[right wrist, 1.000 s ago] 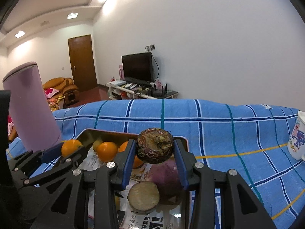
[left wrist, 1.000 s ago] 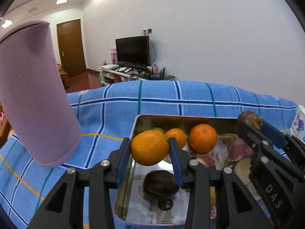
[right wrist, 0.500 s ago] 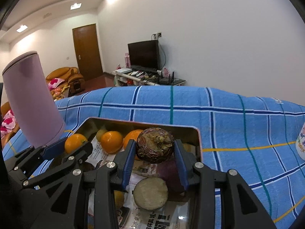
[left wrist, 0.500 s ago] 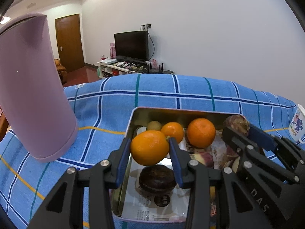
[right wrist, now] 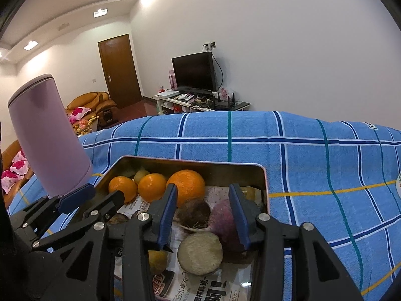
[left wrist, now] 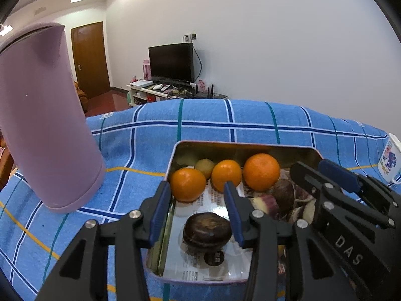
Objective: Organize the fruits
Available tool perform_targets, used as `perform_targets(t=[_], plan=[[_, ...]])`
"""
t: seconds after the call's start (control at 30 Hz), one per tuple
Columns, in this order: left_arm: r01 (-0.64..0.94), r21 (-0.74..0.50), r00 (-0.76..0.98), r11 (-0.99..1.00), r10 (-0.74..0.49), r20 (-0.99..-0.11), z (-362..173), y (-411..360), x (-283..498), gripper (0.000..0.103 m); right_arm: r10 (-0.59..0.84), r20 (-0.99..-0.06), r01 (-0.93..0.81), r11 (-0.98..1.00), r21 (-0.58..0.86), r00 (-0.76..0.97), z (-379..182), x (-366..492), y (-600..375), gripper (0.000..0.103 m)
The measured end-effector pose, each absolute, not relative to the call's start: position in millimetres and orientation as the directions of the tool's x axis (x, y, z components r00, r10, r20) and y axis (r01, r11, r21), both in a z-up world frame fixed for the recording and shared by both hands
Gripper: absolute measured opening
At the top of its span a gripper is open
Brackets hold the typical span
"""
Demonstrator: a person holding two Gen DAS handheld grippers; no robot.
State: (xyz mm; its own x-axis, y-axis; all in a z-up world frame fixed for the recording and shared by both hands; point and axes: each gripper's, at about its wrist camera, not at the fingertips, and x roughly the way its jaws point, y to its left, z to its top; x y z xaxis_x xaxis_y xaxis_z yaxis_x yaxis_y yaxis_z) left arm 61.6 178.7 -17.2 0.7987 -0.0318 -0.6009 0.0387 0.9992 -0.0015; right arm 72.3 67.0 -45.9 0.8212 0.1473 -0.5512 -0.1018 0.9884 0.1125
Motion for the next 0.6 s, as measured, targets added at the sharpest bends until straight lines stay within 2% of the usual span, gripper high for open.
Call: perform_targets(t=[0.03,0.1,0.17,0.2,0.27,0.33,0.47,0.53,0.6], plan=[[0.040,-0.002,0.803,0.999,-0.033,-0.596,-17,179,60,0.047,0.148,-0.550,-0.101,0.988,0.115,0.822,-46,72,66,0.050],[0.006,0.021,0.819,1.000,0.007,-0.573,-14,179,56,0.059,0.155,-0.545,-0.099,0.986,0.132,0.824,-45,71,63,0.052],[-0.081,0.068,0.838,0.994,0.104,-0.535,-10,181,52,0.094,0.157,-0.528,-0.088,0.984,0.154,0.835,-43,67,58,0.053],[-0.137,0.096,0.855,0.986,0.167,-0.491,-6,182,47,0.101,0.160,-0.517,-0.085,0.983,0.165,0.841,-42,66,56,0.053],[-0.151,0.109,0.885,0.983,0.183,-0.428,-1,182,38,0.103,0.156,-0.482,-0.073,0.979,0.188,0.862,-40,61,52,0.054],[-0.145,0.134,0.899,0.980,0.187,-0.397,0,177,33,0.103,0.131,-0.441,-0.052,0.981,0.188,0.888,-37,53,50,0.060],[-0.108,0.155,0.903,0.982,0.163,-0.397,0,169,30,0.103,0.089,-0.393,-0.038,0.990,0.137,0.915,-31,43,58,0.063],[-0.097,0.152,0.909,0.984,0.150,-0.390,1,169,28,0.103,0.046,-0.359,-0.014,0.996,0.091,0.932,-27,36,65,0.072],[-0.082,0.135,0.912,0.987,0.129,-0.389,3,172,25,0.103,-0.007,-0.298,0.021,0.999,0.045,0.955,-23,24,72,0.074]])
